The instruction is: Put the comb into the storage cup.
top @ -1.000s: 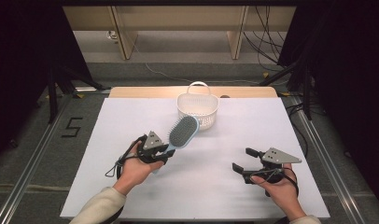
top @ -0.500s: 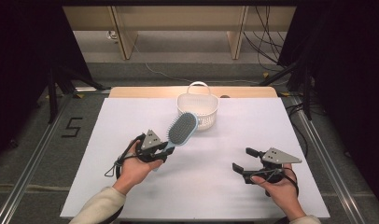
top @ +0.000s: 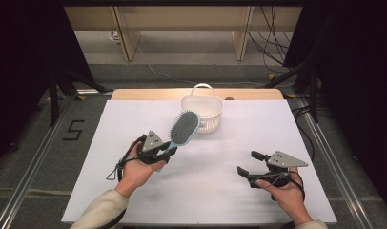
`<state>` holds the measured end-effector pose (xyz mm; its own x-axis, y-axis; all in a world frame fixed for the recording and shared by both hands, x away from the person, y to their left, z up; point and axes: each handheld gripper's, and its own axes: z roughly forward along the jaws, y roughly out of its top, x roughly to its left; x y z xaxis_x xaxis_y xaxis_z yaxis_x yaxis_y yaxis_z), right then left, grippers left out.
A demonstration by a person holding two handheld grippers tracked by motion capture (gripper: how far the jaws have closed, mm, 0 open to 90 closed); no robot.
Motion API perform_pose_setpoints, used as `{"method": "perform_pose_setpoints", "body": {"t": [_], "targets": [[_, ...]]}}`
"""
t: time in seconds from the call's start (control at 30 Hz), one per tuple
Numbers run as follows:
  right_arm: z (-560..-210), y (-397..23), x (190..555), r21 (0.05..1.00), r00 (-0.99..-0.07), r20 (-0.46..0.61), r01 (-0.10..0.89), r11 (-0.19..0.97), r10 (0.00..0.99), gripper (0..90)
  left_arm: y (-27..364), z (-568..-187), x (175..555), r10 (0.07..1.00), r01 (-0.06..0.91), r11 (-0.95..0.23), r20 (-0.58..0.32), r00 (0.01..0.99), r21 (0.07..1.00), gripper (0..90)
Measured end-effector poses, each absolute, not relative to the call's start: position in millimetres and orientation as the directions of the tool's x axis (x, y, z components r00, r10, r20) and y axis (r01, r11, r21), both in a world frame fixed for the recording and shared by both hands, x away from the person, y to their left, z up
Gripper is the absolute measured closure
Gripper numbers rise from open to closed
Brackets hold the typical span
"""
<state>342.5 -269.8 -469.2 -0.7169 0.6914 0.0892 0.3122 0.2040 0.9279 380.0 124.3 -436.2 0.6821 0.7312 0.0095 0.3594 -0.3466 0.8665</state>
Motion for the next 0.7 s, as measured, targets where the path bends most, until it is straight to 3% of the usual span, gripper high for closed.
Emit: {"method": "perform_pose_setpoints", "body": {"t": [0.7], "targets": [[-469.4, -270.8, 343.1, 0.929, -0.713, 0.089, 0.312, 0.201, 0.696, 16.1, 129.1, -431.4, 385.1, 0.738, 0.327, -0.322, 0.019, 0.674, 0.888, 69.6]]}}
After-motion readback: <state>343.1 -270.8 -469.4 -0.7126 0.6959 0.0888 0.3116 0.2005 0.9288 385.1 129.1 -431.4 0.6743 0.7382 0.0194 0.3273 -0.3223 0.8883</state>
